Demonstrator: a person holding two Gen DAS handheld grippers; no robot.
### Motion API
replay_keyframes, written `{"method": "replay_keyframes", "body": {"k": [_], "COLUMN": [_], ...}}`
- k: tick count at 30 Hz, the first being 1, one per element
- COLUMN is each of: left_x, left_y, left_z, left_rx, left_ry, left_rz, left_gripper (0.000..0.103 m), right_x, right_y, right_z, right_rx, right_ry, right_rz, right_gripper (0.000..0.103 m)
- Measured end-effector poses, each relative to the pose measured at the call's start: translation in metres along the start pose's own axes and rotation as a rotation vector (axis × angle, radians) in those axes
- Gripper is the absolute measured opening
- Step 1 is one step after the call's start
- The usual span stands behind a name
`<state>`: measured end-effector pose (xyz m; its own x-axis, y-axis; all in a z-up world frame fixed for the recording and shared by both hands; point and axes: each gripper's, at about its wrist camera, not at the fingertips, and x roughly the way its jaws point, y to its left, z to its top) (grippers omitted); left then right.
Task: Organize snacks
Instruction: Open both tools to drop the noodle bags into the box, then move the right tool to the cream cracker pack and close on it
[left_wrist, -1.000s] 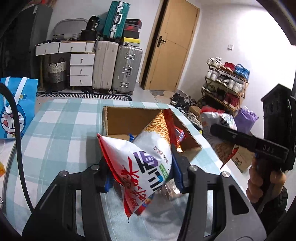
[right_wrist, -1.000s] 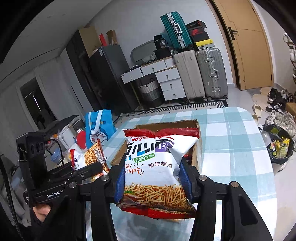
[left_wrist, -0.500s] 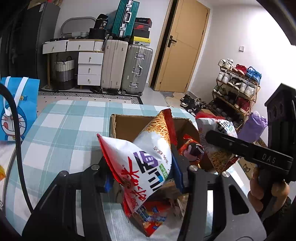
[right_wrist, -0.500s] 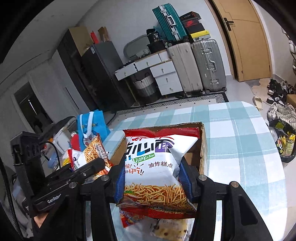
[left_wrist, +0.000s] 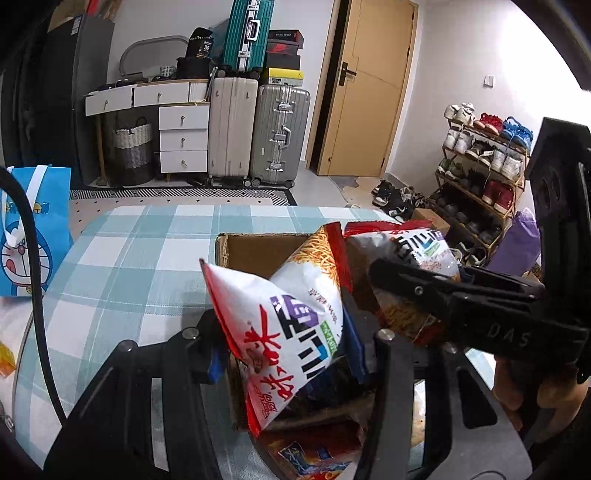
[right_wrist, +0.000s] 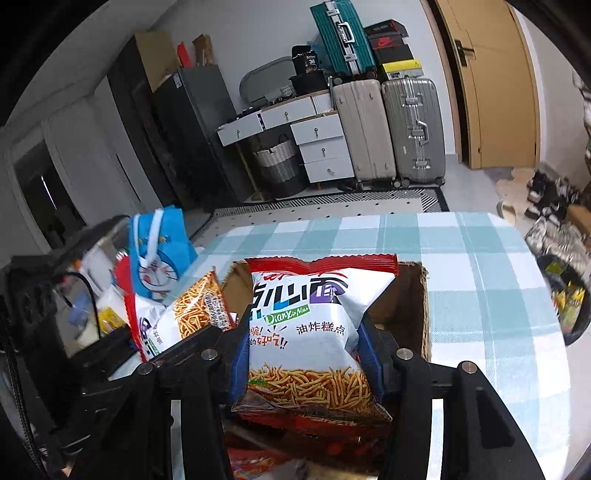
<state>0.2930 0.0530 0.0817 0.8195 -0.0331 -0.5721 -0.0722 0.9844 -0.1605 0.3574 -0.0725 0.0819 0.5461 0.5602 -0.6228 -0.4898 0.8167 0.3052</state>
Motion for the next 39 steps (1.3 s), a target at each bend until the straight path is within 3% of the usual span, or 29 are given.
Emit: {"method": "replay_keyframes", "body": {"k": [11,16,20,23,26,31,39], "left_x": [0.030,0.030,0.020,0.007,-0.009,-0.028,-0.055], "left_y": [0.005,0.006,0.008,0.008,0.007,0.013,0.026], "left_z": [-0.003,-0.004,-0.007,-0.011,-0.015,-0.025,-0.052], "left_rx": [-0.006,0.014,0.020,0.023,0.036,0.023,-0.004], "left_ry": [0.047,0.057,0.059,0.062,0.041,0.056,0.071], "left_rz": [-0.013,-0.016,-0.033,-0.040,-0.043,-0.040,-0.008], "left_gripper": [0.047,0.050,0.067,0.091,0.103,0.102,0.102], "right_x": [0.023,0.022,0.008,-0.004,-0.018,-0.038,-0.052], "right_y": [-0.012,-0.013,-0.012,-0.011,-0.014,-0.025,-0.029], "right_z": [0.008,0.013,0.012,0.009,0.002,-0.013,-0.040], "right_rx": [-0.007,-0.011,-0.031,-0.043,-0.050,-0.012,0.003], "right_ry": [0.059,0.071,0.040,0.030,0.012,-0.008,0.009], "right_rz": [-0.041,-0.037,-0.019,-0.023,-0.026,-0.019,-0.047], "right_gripper": [0.051,0.057,0.066,0.069,0.085,0.102,0.102]}}
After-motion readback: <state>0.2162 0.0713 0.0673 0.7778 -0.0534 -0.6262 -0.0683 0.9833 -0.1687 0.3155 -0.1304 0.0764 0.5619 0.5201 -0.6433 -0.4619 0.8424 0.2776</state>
